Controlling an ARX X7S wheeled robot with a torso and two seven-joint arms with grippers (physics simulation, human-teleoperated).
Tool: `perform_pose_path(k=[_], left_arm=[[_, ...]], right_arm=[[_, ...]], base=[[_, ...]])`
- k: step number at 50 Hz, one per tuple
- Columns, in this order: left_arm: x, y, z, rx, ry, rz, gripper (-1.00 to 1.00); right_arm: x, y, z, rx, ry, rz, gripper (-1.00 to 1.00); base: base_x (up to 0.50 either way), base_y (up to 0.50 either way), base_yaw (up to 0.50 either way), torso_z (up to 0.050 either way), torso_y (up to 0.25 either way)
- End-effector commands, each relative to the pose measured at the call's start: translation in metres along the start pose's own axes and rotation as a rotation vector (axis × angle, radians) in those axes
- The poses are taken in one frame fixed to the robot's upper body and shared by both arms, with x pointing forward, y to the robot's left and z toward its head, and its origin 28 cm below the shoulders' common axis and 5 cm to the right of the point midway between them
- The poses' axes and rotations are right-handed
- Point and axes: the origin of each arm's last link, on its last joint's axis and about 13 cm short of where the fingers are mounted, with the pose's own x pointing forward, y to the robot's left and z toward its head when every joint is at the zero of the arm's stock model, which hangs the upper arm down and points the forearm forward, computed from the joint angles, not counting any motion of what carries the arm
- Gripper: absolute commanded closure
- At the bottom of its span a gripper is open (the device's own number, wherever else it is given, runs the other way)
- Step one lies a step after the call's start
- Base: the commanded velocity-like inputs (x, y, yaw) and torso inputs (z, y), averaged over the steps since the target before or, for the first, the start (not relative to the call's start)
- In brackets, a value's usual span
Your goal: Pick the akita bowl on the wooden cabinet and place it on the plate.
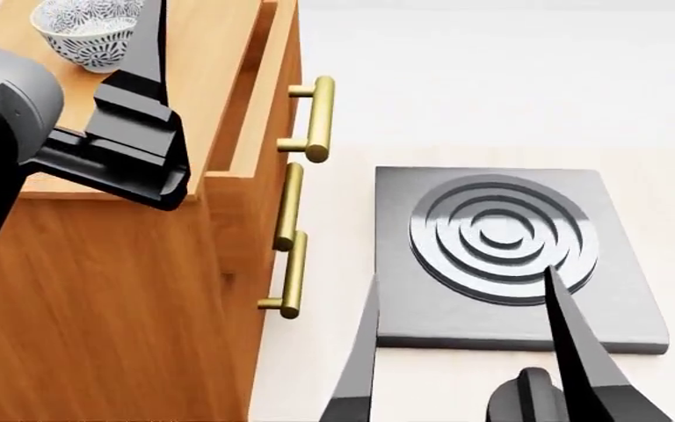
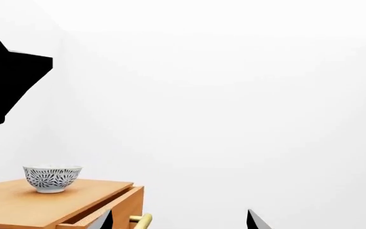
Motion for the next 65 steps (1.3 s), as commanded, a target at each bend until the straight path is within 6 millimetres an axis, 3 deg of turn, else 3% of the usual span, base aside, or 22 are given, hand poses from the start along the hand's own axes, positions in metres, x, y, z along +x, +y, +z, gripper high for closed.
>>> perform_pose_path(k=[1,53,65], left_arm=[[-0.001,0.000,0.003,0.005,-0.009,-0.003,-1.00],[-0.005,-0.002,0.005,0.012,-0.016,-0.007,-1.00],[0.013,0.004,0.022,0.023,0.007,-0.017,-1.00]], right_arm=[[0.000,0.000,0.000,0.002,0.004,-0.013,-1.00],[0.000,-0.003,0.003,0.004,-0.007,-0.051,-1.00],[0.000,-0.002,0.003,0.006,-0.005,-0.042,-1.00]], base=[[0.00,0.00,0.00,0.000,0.000],[0.02,0.00,0.00,0.000,0.000],[0.00,0.00,0.00,0.000,0.000]])
